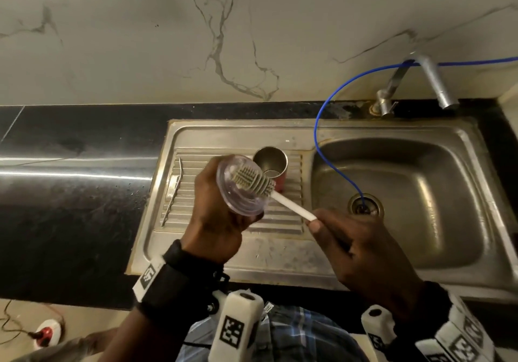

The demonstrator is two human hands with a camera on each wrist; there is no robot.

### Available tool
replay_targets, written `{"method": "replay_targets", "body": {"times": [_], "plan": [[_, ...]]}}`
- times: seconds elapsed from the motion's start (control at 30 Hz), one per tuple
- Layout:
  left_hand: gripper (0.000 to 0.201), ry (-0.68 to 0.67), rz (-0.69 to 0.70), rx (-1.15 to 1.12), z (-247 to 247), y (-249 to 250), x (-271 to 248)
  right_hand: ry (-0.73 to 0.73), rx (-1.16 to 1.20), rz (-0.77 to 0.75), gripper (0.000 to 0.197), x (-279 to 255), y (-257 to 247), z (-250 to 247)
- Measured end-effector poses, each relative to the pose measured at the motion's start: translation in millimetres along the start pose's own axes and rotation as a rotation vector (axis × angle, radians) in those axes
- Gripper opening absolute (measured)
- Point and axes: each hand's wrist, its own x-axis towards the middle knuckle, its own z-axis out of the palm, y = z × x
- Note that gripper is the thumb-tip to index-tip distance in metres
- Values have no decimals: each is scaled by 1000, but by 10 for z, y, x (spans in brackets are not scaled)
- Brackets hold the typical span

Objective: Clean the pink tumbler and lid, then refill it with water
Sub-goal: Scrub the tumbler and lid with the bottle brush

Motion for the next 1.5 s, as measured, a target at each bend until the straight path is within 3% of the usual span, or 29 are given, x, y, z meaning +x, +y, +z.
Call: {"method": "replay_targets", "body": {"times": [0.07, 0.13, 0.27, 0.5, 0.7, 0.97, 1.07, 1.13, 1.27, 1.33, 1.43, 1.5], "plan": [[47, 32, 65, 4, -33, 48, 12, -27, 33, 24, 27, -77, -13, 19], [42, 62, 35, -13, 10, -1, -14, -29, 29, 29, 26, -88, -72, 61], [51, 78, 48, 10, 140, -182, -31, 0, 7, 62, 24, -37, -178, 157], [44, 111, 87, -53, 29, -40, 34, -24, 51, 64, 26, -196, -93, 172], [66, 37, 74, 128, 191, -278, -82, 61, -3, 83, 20, -66, -188, 175], [49, -70, 69, 204, 80, -210, -97, 95, -21, 61, 23, 2, -81, 71], [32, -113, 158, 333, 28, -227, -83, 127, -50, 94, 22, 25, -49, 57], [35, -139, 168, 390, -12, -213, -96, 120, -31, 87, 19, 29, -13, 39], [38, -177, 222, 291, -69, -167, -98, 109, 37, 37, 16, -10, -24, -1], [9, -194, 251, 221, -76, -167, -91, 109, 70, 46, 16, -37, -26, -7], [57, -174, 123, -33, -133, -113, -45, 103, 73, 83, 15, -111, -1, 18], [66, -149, 92, -149, -149, -44, -7, 101, 65, 112, 18, -193, 9, 44]]}}
